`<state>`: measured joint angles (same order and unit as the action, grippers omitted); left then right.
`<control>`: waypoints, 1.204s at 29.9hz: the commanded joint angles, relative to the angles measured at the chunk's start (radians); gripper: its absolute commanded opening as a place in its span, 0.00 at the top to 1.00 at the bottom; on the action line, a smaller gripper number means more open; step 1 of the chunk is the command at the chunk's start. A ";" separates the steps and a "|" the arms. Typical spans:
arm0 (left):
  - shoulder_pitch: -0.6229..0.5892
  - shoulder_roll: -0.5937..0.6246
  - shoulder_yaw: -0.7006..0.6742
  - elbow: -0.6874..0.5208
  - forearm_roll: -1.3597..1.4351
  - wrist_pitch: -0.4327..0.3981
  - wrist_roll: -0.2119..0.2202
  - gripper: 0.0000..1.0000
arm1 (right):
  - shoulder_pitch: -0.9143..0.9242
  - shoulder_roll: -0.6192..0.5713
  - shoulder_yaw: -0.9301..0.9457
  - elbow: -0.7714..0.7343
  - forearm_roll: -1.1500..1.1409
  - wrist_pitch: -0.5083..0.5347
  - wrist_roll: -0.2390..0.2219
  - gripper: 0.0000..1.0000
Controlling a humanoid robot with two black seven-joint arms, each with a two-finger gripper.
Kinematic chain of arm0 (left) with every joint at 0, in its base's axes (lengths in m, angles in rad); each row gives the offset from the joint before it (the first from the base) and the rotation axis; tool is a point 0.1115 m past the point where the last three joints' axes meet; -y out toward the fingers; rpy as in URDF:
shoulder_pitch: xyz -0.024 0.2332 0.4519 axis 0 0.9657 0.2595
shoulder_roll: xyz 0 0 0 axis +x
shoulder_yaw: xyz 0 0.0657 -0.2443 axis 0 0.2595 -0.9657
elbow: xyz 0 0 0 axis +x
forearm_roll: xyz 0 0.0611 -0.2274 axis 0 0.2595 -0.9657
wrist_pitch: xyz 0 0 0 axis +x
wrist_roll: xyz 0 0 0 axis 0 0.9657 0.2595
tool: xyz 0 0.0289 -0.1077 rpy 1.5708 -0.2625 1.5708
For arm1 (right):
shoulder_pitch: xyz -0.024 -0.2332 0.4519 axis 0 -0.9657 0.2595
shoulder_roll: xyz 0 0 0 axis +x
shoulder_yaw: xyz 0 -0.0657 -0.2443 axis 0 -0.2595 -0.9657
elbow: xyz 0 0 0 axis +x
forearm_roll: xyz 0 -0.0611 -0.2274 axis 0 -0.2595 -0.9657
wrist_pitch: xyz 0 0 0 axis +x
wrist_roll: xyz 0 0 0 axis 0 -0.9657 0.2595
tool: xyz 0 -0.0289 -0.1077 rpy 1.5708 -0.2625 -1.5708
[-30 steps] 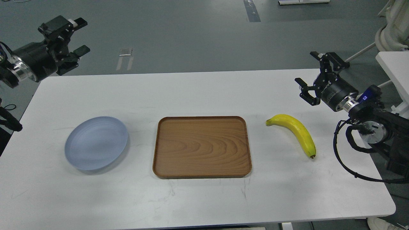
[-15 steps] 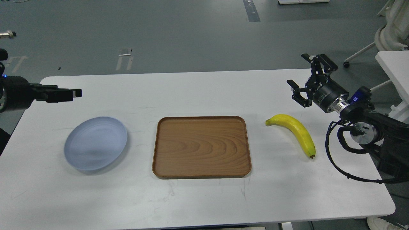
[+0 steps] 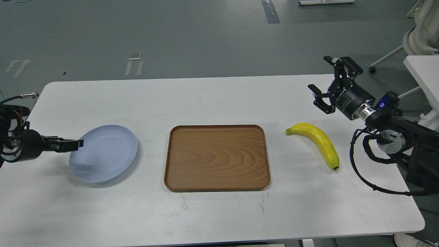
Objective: Place banana on plate with both arms
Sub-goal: 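Move the left gripper down to the edge of the light blue plate, then grasp the plate rim with the left gripper, then lift the plate with the left gripper and lower it onto the wooden tray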
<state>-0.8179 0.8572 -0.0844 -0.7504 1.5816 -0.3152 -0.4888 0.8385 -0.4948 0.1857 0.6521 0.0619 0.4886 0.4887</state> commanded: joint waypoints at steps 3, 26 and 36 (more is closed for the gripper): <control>0.045 -0.061 0.000 0.097 -0.023 0.031 0.000 0.05 | -0.001 -0.002 -0.002 0.001 -0.001 0.000 0.000 0.00; 0.068 -0.076 0.000 0.103 -0.094 0.050 0.000 1.00 | -0.004 -0.002 -0.002 0.003 -0.001 0.000 0.000 0.00; 0.053 -0.067 -0.003 0.094 -0.133 0.042 0.000 1.00 | -0.003 -0.004 -0.002 0.004 -0.001 0.000 0.000 0.00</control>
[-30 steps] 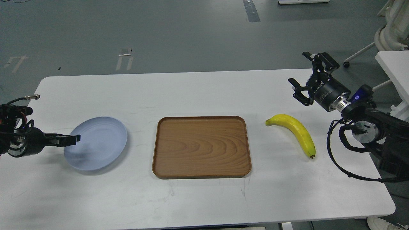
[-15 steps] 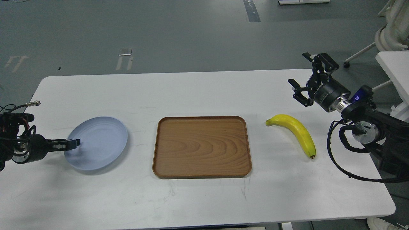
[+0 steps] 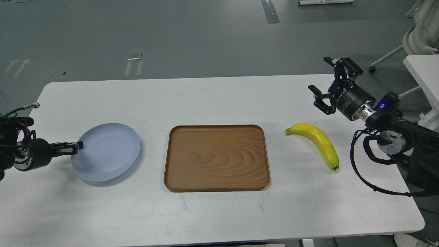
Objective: Place banana on plate with both arms
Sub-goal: 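Lift the plate with the left gripper and lower it onto the wooden tray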
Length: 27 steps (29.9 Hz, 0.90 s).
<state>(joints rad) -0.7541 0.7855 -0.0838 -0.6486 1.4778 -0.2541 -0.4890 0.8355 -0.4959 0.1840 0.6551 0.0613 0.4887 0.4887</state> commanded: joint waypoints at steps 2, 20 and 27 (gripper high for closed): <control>-0.036 0.011 -0.004 -0.014 -0.085 -0.054 0.000 1.00 | 0.000 -0.004 0.000 0.001 0.000 0.000 0.000 0.00; -0.358 -0.170 -0.001 -0.359 0.004 -0.221 0.052 1.00 | 0.004 -0.007 0.000 -0.003 0.000 0.000 0.000 0.00; -0.349 -0.319 0.007 -0.315 0.036 -0.220 0.141 1.00 | 0.004 -0.033 0.003 0.001 0.002 0.000 0.000 0.00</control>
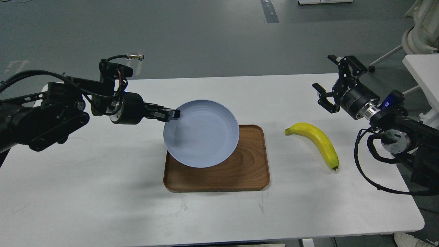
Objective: Place banana on plate with both arms
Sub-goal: 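Lift the plate with the left gripper and lower it onto the wooden tray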
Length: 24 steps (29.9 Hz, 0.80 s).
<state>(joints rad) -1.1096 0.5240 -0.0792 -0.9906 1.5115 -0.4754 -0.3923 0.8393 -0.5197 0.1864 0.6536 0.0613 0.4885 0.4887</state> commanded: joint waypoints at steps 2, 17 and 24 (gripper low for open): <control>0.011 -0.111 0.006 0.073 0.003 0.001 0.047 1.00 | 0.000 -0.017 0.002 0.004 0.002 0.000 0.000 0.00; 0.040 -0.252 0.059 0.277 0.000 0.003 0.046 1.00 | 0.000 -0.046 0.004 0.008 0.002 0.000 0.000 0.00; 0.050 -0.269 0.065 0.277 -0.007 0.000 0.046 1.00 | 0.000 -0.046 0.002 0.008 0.002 0.000 0.000 0.00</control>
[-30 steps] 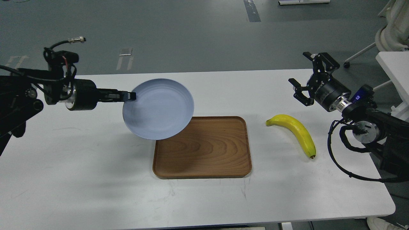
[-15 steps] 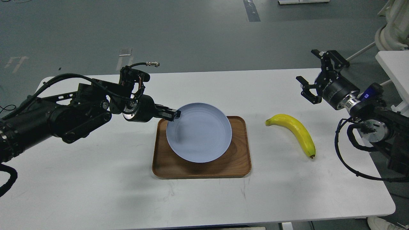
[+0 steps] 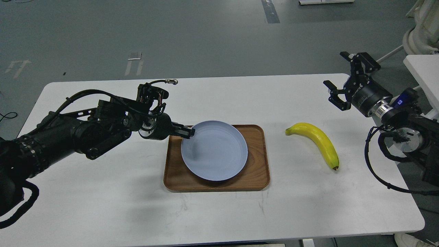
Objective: Place banana on plate with both arms
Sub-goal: 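Lift the plate with the left gripper and lower it onto the wooden tray, then open the left gripper and raise it away from the plate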
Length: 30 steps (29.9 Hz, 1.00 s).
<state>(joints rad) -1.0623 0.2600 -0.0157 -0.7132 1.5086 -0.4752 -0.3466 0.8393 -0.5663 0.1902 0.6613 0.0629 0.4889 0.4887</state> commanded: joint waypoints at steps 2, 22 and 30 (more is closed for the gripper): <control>0.007 -0.010 0.002 0.001 -0.008 0.000 0.001 1.00 | 0.000 0.002 -0.003 -0.002 0.000 0.000 0.000 0.00; -0.039 0.126 -0.069 -0.008 -0.612 0.036 -0.055 0.02 | -0.002 -0.001 -0.005 -0.002 0.000 0.000 0.000 0.00; 0.098 0.320 -0.231 -0.015 -1.309 -0.014 -0.109 0.02 | -0.005 -0.001 -0.006 -0.002 -0.002 0.000 0.000 0.00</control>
<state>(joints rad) -1.0580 0.5075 -0.1808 -0.7271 0.3828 -0.4781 -0.4525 0.8354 -0.5668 0.1847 0.6594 0.0629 0.4888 0.4887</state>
